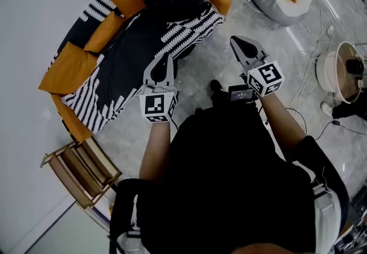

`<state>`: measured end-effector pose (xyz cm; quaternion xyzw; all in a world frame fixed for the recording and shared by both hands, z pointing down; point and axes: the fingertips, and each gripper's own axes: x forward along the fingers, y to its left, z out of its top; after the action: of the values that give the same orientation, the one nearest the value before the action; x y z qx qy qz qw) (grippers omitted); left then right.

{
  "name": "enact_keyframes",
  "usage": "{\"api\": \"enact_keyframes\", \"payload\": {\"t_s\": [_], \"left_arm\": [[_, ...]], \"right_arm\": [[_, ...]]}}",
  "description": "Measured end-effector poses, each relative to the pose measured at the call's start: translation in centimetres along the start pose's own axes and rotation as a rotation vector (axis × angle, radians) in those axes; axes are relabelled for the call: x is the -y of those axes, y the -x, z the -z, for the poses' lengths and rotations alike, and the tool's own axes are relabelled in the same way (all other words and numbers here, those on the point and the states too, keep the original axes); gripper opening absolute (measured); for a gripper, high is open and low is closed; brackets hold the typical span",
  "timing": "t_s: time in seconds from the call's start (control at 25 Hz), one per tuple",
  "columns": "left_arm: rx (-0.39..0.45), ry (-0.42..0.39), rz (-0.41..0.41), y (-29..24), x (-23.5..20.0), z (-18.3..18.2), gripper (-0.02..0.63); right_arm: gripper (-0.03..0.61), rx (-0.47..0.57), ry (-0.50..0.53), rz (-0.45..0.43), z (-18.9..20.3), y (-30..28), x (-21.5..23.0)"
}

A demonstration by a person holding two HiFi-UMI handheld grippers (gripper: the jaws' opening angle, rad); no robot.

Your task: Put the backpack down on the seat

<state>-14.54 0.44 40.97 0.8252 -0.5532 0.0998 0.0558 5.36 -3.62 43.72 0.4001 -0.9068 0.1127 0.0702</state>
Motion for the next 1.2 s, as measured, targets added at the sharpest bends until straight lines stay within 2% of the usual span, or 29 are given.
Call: {"api": "enact_keyframes", "payload": {"t_s": [0.28,0.44,0.68,1.0,1.2], "left_arm": [[0.006,0.049,-0.021,5.9,-0.7,1.8,0.023],[-0.012,0.085,0.012,8.9,-0.1,3.3,0.023],[0.012,0.130,0.075,12.2,3.4,4.7,0.023],[0.013,0.104,0.088,14.1,6.9,4.0,0.023],[0.000,0.103,0.066,14.9,7.8,3.1,0.023]], "right_arm": [[0.032,0.010,-0.006,0.029,0.4,2.8,-5.0],[0.032,0.008,-0.023,0.044,1.2,4.4,-7.4],[0.032,-0.001,-0.044,0.081,3.2,8.4,-9.9],[0.032,0.020,-0.053,0.086,3.5,12.7,-9.8],[0.032,0.052,-0.050,0.038,2.5,13.4,-10.1]]}}
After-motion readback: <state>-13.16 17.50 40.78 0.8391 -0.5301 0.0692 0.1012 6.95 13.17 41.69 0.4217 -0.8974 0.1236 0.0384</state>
